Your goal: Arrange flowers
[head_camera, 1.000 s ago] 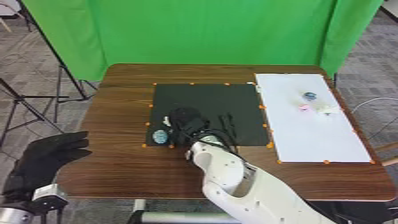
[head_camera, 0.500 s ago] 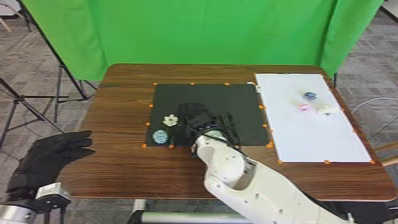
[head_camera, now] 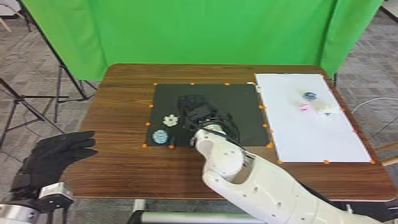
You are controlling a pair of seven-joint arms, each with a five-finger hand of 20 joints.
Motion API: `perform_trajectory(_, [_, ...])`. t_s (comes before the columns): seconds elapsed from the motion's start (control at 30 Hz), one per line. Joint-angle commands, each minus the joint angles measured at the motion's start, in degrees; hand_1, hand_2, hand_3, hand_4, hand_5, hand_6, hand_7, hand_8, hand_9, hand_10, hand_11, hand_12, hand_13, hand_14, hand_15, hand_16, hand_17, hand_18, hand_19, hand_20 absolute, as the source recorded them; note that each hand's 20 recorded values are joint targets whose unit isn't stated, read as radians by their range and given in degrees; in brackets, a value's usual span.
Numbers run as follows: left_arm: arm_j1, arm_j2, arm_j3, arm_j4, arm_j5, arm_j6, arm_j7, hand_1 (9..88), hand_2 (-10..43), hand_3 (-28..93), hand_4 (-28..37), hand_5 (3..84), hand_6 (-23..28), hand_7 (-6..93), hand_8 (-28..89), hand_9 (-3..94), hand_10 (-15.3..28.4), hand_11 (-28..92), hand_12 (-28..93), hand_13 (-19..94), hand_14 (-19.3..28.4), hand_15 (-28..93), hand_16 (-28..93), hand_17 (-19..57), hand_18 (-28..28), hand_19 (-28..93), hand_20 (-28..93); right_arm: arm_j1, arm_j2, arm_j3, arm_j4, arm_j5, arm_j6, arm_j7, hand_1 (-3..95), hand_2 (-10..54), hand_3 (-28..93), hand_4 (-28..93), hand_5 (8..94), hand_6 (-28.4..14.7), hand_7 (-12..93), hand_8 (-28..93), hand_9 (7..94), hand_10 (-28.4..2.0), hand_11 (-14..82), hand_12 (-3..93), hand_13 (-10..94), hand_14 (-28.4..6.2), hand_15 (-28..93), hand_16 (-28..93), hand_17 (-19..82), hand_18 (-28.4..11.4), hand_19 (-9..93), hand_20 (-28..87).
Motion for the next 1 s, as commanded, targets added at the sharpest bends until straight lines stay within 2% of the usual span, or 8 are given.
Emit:
perform_trajectory(0.03, [0.6, 0.13, 0.21, -0.02, 0.21, -0.30, -0.05, 28.4, 4.9, 78, -14.6, 55.9, 16.3, 15.8, -7, 49.9, 24.2, 34, 12, 43, 28.4, 69, -12, 2.9, 28.4, 62, 53, 0.9, 0.4, 0.7, 1.1, -1.5, -2.4, 2.8, 56.5, -9.5, 77, -28, 72.2, 0.4, 41, 5, 87.4, -7.4, 15.9, 40.0, 79, -4.1, 79, 26, 56, -16.2, 93, 41])
perform_trajectory(0.27, [0.5, 0.62, 0.79, 0.11, 0.01, 0.25, 0.65, 28.4, 4.8, 78, -14.6, 55.6, 16.3, 15.8, -7, 50.0, 24.2, 35, 12, 42, 28.4, 69, -12, 2.6, 28.4, 62, 53, 0.2, -0.1, 0.6, 1.1, -2.0, -2.6, 3.1, 52.3, -9.5, 77, -28, 68.0, -2.5, 38, 3, 80.8, -9.3, 17.5, 38.3, 77, -5.2, 79, 26, 55, -16.6, 93, 39])
perform_trajectory(0.3, [0.3, 0.31, 0.68, 0.10, 0.15, 0.00, 0.17, 28.5, 4.8, 78, -14.6, 55.6, 16.3, 15.9, -7, 50.1, 24.2, 35, 12, 42, 28.4, 69, -12, 2.5, 28.4, 61, 53, -0.2, -0.4, 1.1, 0.9, -1.8, -3.1, 3.0, 52.0, -9.5, 77, -28, 67.8, -2.6, 38, 3, 80.3, -9.5, 17.5, 38.3, 76, -5.3, 79, 26, 54, -16.7, 93, 39])
perform_trajectory(0.33, [0.3, 0.69, 0.94, 0.16, -0.02, 0.47, 0.81, 28.5, 4.8, 78, -14.6, 55.6, 16.2, 15.9, -7, 50.1, 24.2, 35, 12, 42, 28.4, 69, -12, 2.4, 28.4, 61, 53, -0.1, -0.4, 1.0, 1.0, -1.9, -3.0, 2.9, 51.7, -9.5, 77, -28, 67.5, -2.8, 38, 3, 79.7, -9.8, 17.5, 38.1, 76, -5.5, 79, 26, 54, -16.9, 93, 39])
perform_trajectory(0.47, [0.2, 0.59, 0.97, 0.22, 0.12, 0.35, 0.66, 28.4, 4.8, 79, -14.6, 55.5, 16.3, 16.0, -7, 50.3, 24.2, 35, 12, 42, 28.4, 69, -12, 1.5, 28.4, 60, 52, -0.4, -0.6, 1.4, 0.7, -1.4, -3.9, 2.9, 50.1, -9.5, 77, -28, 66.5, -3.4, 37, 3, 78.4, -10.1, 17.7, 37.7, 75, -6.0, 80, 26, 53, -17.0, 93, 39])
perform_trajectory(0.83, [0.6, 0.57, 0.80, 0.17, -0.06, 0.45, 0.66, 28.5, 4.7, 79, -14.5, 55.4, 16.2, 16.1, -8, 50.2, 24.3, 35, 12, 42, 28.4, 69, -12, 0.8, 28.4, 60, 50, -0.9, -0.6, 1.9, -0.8, 1.2, -7.4, 3.8, 43.2, -9.5, 80, -28, 65.4, -4.2, 32, 4, 71.0, -13.6, 32.6, 27.5, 73, -7.1, 81, 25, 52, -17.9, 93, 39])
perform_trajectory(0.97, [0.5, 0.28, 0.69, 0.08, 0.03, 0.39, 0.18, 28.6, 4.8, 79, -14.4, 55.4, 16.3, 16.1, -8, 50.2, 24.4, 35, 12, 42, 28.4, 69, -12, 0.8, 28.4, 60, 49, -1.2, -0.6, 2.6, -1.3, 1.6, -7.2, 3.2, 38.4, -9.5, 82, -28, 65.2, -4.1, 30, -3, 69.0, -15.1, 38.2, 21.7, 73, -7.7, 81, 25, 52, -18.2, 93, 39])
perform_trajectory(1.0, [0.5, 0.51, 0.76, 0.09, 0.01, 0.56, 0.44, 28.6, 4.8, 79, -14.5, 55.4, 16.3, 16.0, -8, 50.2, 24.4, 35, 12, 42, 28.4, 69, -12, 0.8, 28.4, 60, 49, -0.9, -0.5, 2.4, -1.4, 1.6, -7.3, 3.2, 36.6, -9.5, 82, -27, 65.4, -4.0, 30, -8, 68.7, -15.4, 38.4, 21.4, 73, -8.0, 81, 25, 51, -18.5, 93, 39])
